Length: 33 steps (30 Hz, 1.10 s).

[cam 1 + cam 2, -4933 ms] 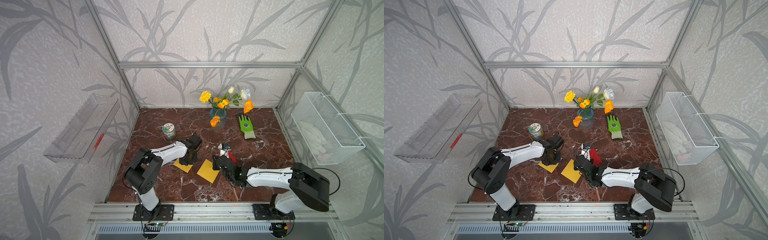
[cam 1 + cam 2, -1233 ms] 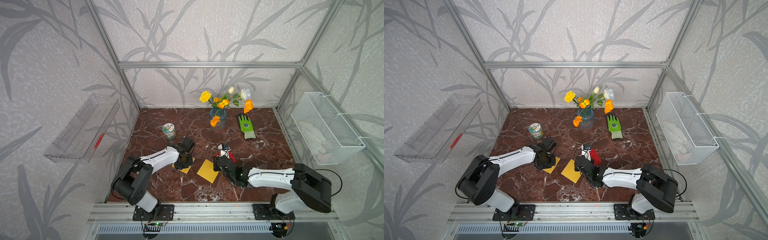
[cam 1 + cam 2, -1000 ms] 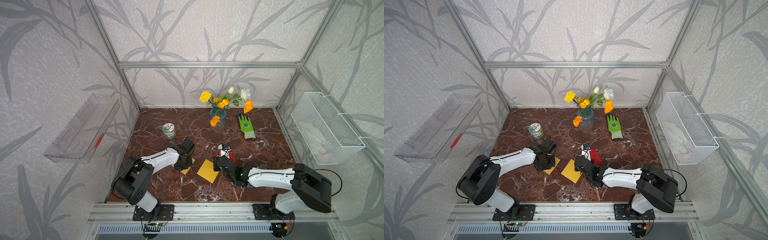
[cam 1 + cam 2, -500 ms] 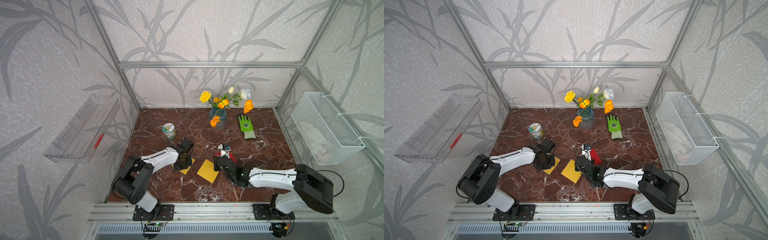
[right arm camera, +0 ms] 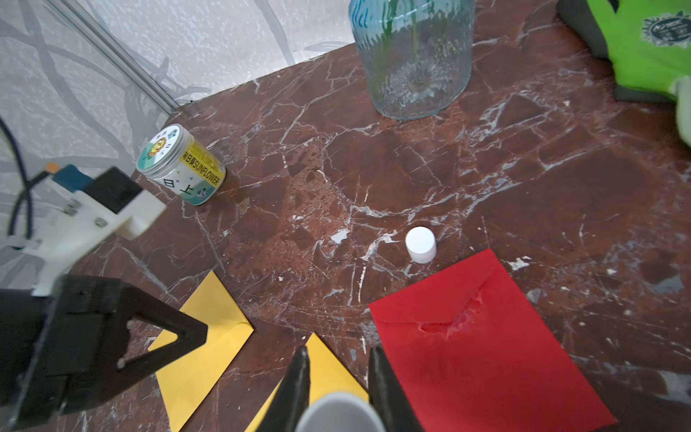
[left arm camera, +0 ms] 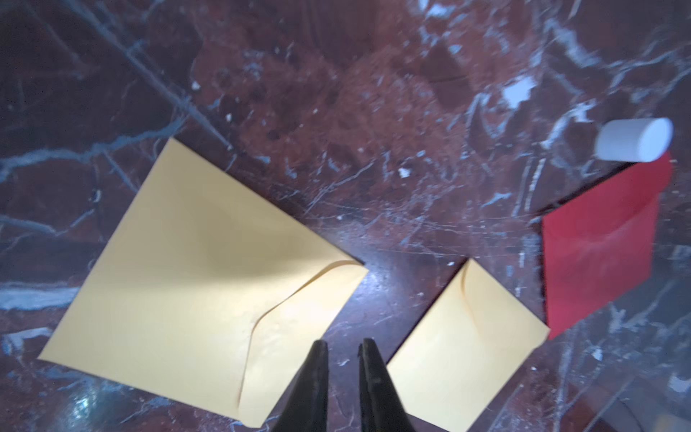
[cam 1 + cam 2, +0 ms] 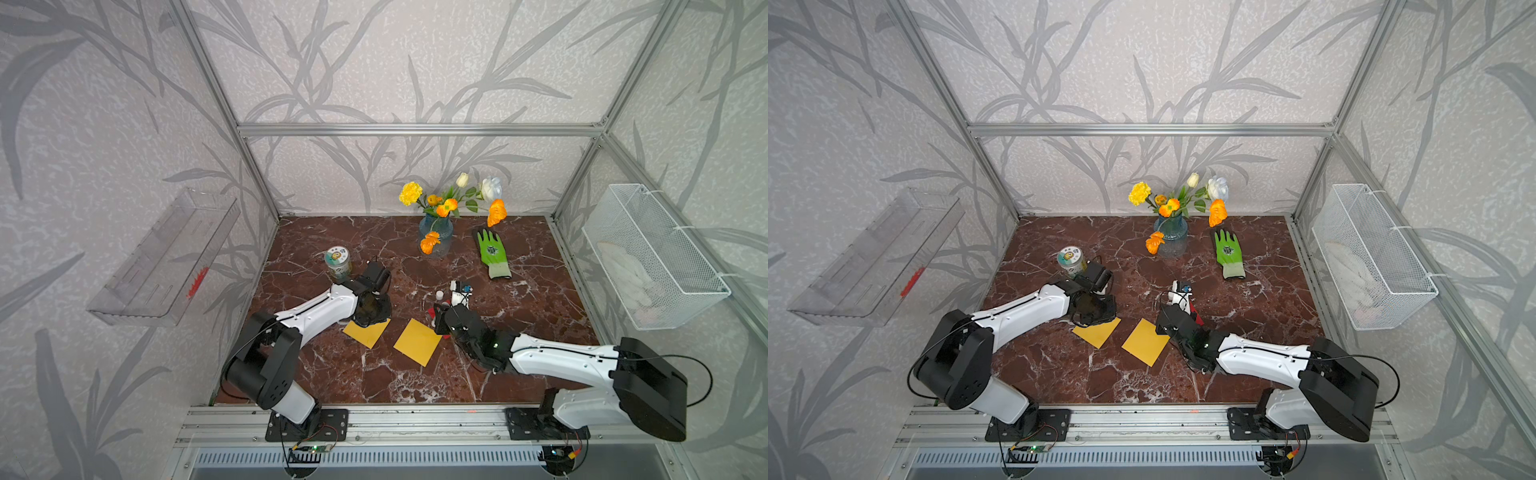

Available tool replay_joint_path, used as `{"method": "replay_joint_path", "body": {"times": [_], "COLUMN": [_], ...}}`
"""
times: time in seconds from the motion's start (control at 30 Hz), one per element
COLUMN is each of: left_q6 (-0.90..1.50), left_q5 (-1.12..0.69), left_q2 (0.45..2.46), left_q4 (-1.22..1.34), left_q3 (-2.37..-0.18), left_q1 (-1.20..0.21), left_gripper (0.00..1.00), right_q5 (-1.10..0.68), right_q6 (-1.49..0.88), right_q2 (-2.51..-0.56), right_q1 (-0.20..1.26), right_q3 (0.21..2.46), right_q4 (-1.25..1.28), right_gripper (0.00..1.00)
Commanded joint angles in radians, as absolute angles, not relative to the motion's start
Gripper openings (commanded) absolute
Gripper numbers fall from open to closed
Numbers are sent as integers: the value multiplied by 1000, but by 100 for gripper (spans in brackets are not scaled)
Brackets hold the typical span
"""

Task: Seal the envelope with a glue stick
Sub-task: Seal the envelope at the center of the board, then screw the glue stick.

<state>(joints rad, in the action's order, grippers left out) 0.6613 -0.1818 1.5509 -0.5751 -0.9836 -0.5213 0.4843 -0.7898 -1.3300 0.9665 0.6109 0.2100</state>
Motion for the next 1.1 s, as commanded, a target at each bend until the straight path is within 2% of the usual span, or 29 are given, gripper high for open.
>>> {"method": "replay_joint_path", "body": {"times": [0.0,0.13,0.33,0.4,0.77,0.97,1.07], "left_q6": [608,543,453,438,422,409,423], "left_q5": [-228,-333,-562,-633,-835,-836,-849], "left_q2": [1513,1480,1431,1433,1434,1453,1469], "left_q4": [-579,-510,-327,-282,-44,-30,-10], "left_q3": [-1017,-1016,-950,-937,-859,-851,-856], "left_q1": [-515,-514,-515,-518,-592,-636,-650], "left_gripper": [21,31,59,63,69,68,65], "right_q5": [404,195,-34,-93,-273,-335,-346], "right_q6": [-829,-870,-879,-879,-918,-966,-982], "right_q2": [-1293,-1264,-1228,-1224,-1226,-1250,-1253], "right_q1": [914,804,703,686,672,672,673], "right_q3": [641,637,667,682,738,734,727], "right_q4": [124,90,26,8,10,70,91], "right_gripper": [0,0,0,0,0,0,0]}}
